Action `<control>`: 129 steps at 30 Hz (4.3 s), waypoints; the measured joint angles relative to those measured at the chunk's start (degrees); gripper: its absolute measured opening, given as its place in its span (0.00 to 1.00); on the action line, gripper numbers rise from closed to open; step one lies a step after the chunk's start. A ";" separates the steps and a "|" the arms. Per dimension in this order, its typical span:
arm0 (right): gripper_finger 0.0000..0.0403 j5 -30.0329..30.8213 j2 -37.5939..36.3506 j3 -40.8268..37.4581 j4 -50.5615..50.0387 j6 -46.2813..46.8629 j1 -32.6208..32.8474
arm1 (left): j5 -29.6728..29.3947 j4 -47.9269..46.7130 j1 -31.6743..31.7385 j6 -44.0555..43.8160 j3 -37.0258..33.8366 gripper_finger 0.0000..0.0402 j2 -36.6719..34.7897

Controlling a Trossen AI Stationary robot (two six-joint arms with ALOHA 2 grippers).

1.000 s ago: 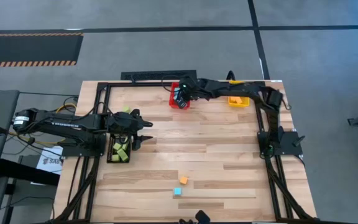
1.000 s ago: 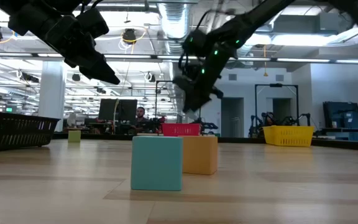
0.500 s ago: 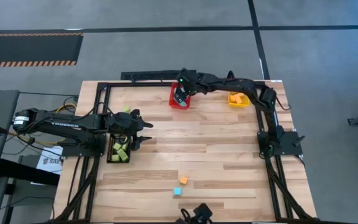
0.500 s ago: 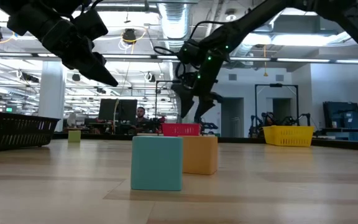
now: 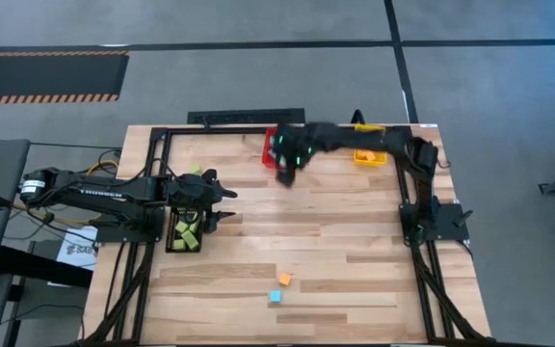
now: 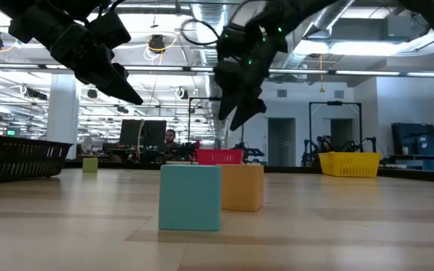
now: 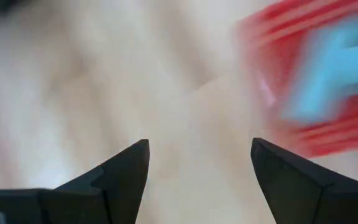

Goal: Sort & place blocks by color
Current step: Put the orange block into the yellow bin, then put the green block into the black bin

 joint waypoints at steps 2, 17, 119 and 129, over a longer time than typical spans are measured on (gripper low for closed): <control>0.75 -3.44 0.07 -0.34 -3.00 -3.00 4.64 | 0.02 0.00 0.00 0.02 0.00 0.64 0.00; 0.75 7.89 3.85 -4.35 2.44 -23.86 39.98 | 0.22 2.21 0.00 2.18 0.00 0.64 0.00; 0.58 33.06 -32.38 -44.66 10.08 6.87 -33.57 | 2.74 3.05 0.00 -3.13 -0.02 0.64 0.02; 0.63 29.06 -34.48 -42.41 7.90 5.90 -31.33 | 2.76 2.92 0.00 -3.02 -0.02 0.64 0.02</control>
